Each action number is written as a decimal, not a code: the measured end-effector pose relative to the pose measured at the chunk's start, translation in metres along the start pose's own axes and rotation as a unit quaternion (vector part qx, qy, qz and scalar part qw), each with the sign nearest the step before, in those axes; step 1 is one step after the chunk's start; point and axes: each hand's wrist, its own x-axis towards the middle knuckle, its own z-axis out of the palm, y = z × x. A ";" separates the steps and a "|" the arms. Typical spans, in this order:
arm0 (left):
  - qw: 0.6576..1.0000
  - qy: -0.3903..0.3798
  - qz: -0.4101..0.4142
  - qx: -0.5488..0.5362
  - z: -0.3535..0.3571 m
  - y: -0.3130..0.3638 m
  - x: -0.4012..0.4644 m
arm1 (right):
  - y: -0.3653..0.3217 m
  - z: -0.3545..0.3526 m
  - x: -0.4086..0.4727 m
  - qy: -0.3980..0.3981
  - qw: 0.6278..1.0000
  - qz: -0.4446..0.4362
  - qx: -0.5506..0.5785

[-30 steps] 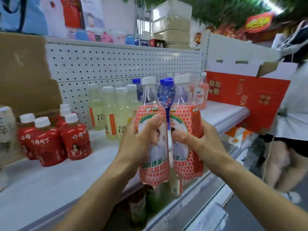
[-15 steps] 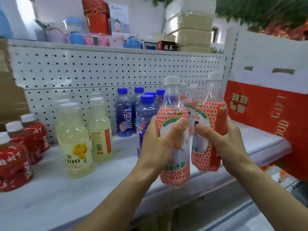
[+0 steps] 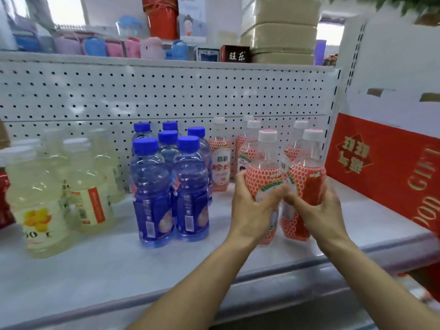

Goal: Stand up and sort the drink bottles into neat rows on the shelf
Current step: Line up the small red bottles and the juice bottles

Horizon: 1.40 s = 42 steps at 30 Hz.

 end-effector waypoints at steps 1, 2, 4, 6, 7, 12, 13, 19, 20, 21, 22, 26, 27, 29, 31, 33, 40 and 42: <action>1.000 0.010 -0.002 0.012 0.006 -0.003 0.006 | 0.001 -0.001 0.004 0.000 1.000 -0.001 0.001; 0.999 0.023 -0.005 0.029 0.011 -0.006 0.011 | 0.003 -0.002 0.008 -0.002 1.000 0.000 0.001; 0.997 0.045 -0.015 0.068 0.019 -0.009 0.019 | 0.006 -0.003 0.015 -0.008 1.000 0.002 0.002; 0.993 0.054 -0.023 0.098 0.024 -0.013 0.021 | 0.009 -0.004 0.020 -0.015 1.000 0.004 0.002; 0.992 0.057 -0.025 0.106 0.025 -0.014 0.022 | 0.009 -0.003 0.020 -0.020 1.000 0.006 0.003; 0.992 0.026 -0.037 0.120 0.022 -0.013 0.018 | 0.017 0.010 0.013 0.033 0.998 0.018 -0.044; 0.991 0.020 -0.039 0.128 0.018 -0.010 0.015 | 0.015 0.015 0.009 0.064 0.996 0.004 -0.060; 0.984 0.010 0.016 0.179 -0.021 0.009 -0.036 | -0.021 0.054 -0.028 0.072 0.968 -0.241 -0.014; 0.980 0.023 0.037 0.193 -0.031 0.014 -0.047 | -0.025 0.063 -0.034 0.044 0.965 -0.257 -0.004; 0.974 0.042 0.065 0.211 -0.043 0.016 -0.055 | -0.029 0.073 -0.038 0.014 0.965 -0.260 0.003; 0.967 0.063 0.091 0.228 -0.056 0.019 -0.063 | -0.034 0.084 -0.043 -0.017 0.967 -0.254 0.008; 0.949 0.119 0.116 0.269 -0.122 0.027 -0.092 | -0.052 0.123 -0.067 -0.104 0.964 -0.240 0.039; 0.944 0.128 0.112 0.282 -0.141 0.029 -0.100 | -0.056 0.132 -0.075 -0.117 0.962 -0.244 0.045; 0.931 0.147 0.107 0.318 -0.180 0.033 -0.113 | -0.064 0.153 -0.090 -0.141 0.956 -0.250 0.056; 0.916 0.172 0.101 0.349 -0.219 0.037 -0.125 | -0.071 0.176 -0.105 -0.167 0.952 -0.250 0.058; 0.906 0.199 0.090 0.363 -0.254 0.041 -0.131 | -0.078 0.201 -0.119 -0.202 0.946 -0.248 0.045; 0.898 0.207 0.044 0.386 -0.356 0.057 -0.161 | -0.107 0.292 -0.177 -0.314 0.919 -0.236 -0.002; 0.892 0.203 0.030 0.403 -0.388 0.061 -0.173 | -0.113 0.321 -0.193 -0.338 0.909 -0.243 -0.027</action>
